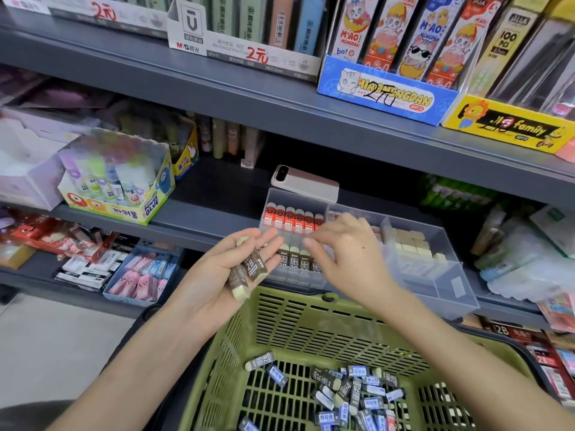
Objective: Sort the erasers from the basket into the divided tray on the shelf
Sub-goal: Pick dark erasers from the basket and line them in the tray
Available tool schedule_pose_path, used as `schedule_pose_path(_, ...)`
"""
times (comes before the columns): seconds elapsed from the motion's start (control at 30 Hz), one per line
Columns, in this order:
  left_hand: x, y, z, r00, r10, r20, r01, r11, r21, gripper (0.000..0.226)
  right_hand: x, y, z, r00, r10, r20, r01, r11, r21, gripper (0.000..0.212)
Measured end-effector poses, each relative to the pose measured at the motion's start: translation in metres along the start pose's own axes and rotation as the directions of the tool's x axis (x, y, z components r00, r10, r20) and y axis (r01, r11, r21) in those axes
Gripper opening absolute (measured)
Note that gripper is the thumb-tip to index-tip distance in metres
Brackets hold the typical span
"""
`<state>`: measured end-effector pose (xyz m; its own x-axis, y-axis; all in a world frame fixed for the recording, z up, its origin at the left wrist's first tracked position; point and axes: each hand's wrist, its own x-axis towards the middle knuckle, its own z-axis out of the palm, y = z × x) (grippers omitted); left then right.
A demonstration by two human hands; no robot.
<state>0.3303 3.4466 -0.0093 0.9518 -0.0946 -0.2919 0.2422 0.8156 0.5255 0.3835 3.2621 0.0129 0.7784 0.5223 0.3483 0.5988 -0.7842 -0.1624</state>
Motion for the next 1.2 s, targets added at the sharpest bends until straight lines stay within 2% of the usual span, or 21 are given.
schedule_pose_path(0.03,0.000,-0.001,0.001,1.000,0.015,0.007,-0.015,1.000,0.012,0.022,-0.004,-0.013,-0.005,0.997,0.074,-0.025,-0.066,0.968,0.241,0.034)
schedule_pose_path(0.07,-0.001,-0.002,0.002,0.999,0.031,0.016,-0.032,0.999,0.023,0.018,-0.006,-0.026,-0.009,0.991,0.130,0.036,-0.133,0.901,0.412,0.034)
schedule_pose_path(0.1,-0.001,-0.003,0.003,0.999,0.047,0.025,-0.048,0.998,0.034,0.016,-0.007,-0.039,-0.010,0.978,0.167,0.125,-0.207,0.848,0.487,0.033)
schedule_pose_path(0.17,-0.002,-0.006,0.006,0.996,0.081,0.040,-0.083,0.994,0.075,0.015,-0.008,-0.055,-0.008,0.942,0.215,0.257,-0.319,0.812,0.489,0.023)
schedule_pose_path(0.27,-0.005,-0.005,0.009,0.985,0.142,0.096,-0.158,0.968,0.195,0.015,-0.001,-0.060,-0.006,0.917,0.235,0.323,-0.389,0.709,0.588,0.012)
schedule_pose_path(0.37,-0.006,0.003,0.007,0.974,0.196,0.113,-0.220,0.940,0.260,0.022,0.009,-0.052,-0.008,0.869,0.217,0.445,-0.494,0.442,0.749,0.009)
schedule_pose_path(0.4,-0.004,0.007,0.004,0.973,0.217,0.079,-0.230,0.941,0.250,0.025,0.013,-0.047,-0.007,0.844,0.257,0.471,-0.536,0.361,0.763,0.007)
schedule_pose_path(0.43,-0.002,0.011,0.001,0.972,0.235,0.021,-0.234,0.946,0.225,0.025,0.018,-0.041,-0.007,0.817,0.312,0.485,-0.572,0.322,0.755,0.008)
schedule_pose_path(0.47,0.000,0.015,-0.001,0.968,0.246,-0.050,-0.232,0.953,0.193,0.020,0.024,-0.035,-0.005,0.788,0.371,0.492,-0.606,0.327,0.725,0.010)
schedule_pose_path(0.53,0.004,0.023,-0.004,0.952,0.224,-0.207,-0.199,0.971,0.136,0.006,0.033,-0.028,0.001,0.737,0.461,0.495,-0.672,0.423,0.607,0.016)
schedule_pose_path(0.6,0.006,0.028,-0.006,0.938,0.153,-0.312,-0.138,0.988,0.070,0.014,0.040,-0.027,0.009,0.696,0.507,0.508,-0.718,0.502,0.482,0.021)
schedule_pose_path(0.67,0.007,0.031,-0.008,0.934,0.089,-0.345,-0.088,0.996,0.019,0.021,0.047,-0.031,0.017,0.656,0.520,0.547,-0.752,0.510,0.417,0.025)
schedule_pose_path(0.73,0.007,0.034,-0.010,0.938,0.054,-0.342,-0.056,0.998,0.003,0.017,0.053,-0.035,0.023,0.628,0.504,0.593,-0.771,0.505,0.388,0.022)
schedule_pose_path(0.8,0.004,0.035,-0.010,0.945,0.030,-0.327,-0.044,0.998,-0.035,0.010,0.058,-0.037,0.026,0.611,0.480,0.630,-0.779,0.508,0.369,0.017)
schedule_pose_path(0.9,0.003,0.037,-0.008,0.951,0.011,-0.310,-0.053,0.990,-0.129,0.019,0.061,-0.039,0.025,0.595,0.451,0.665,-0.774,0.545,0.322,0.011)
schedule_pose_path(0.97,0.002,0.037,-0.007,0.954,0.027,-0.299,-0.073,0.987,-0.142,0.024,0.062,-0.039,0.024,0.612,0.437,0.659,-0.746,0.595,0.299,0.013)
schedule_pose_path(1.1,0.003,0.036,-0.006,0.959,0.138,-0.247,-0.150,0.988,-0.032,0.026,0.061,-0.038,0.019,0.678,0.379,0.630,-0.631,0.739,0.235,0.016)
schedule_pose_path(1.17,0.003,0.034,-0.007,0.960,0.197,-0.199,-0.199,0.980,0.010,0.025,0.057,-0.038,0.016,0.781,0.361,0.509,-0.512,0.838,0.191,0.022)
schedule_pose_path(1.2,0.004,0.033,-0.007,0.959,0.226,-0.169,-0.226,0.974,0.023,0.025,0.053,-0.040,0.013,0.839,0.345,0.420,-0.464,0.857,0.225,0.028)
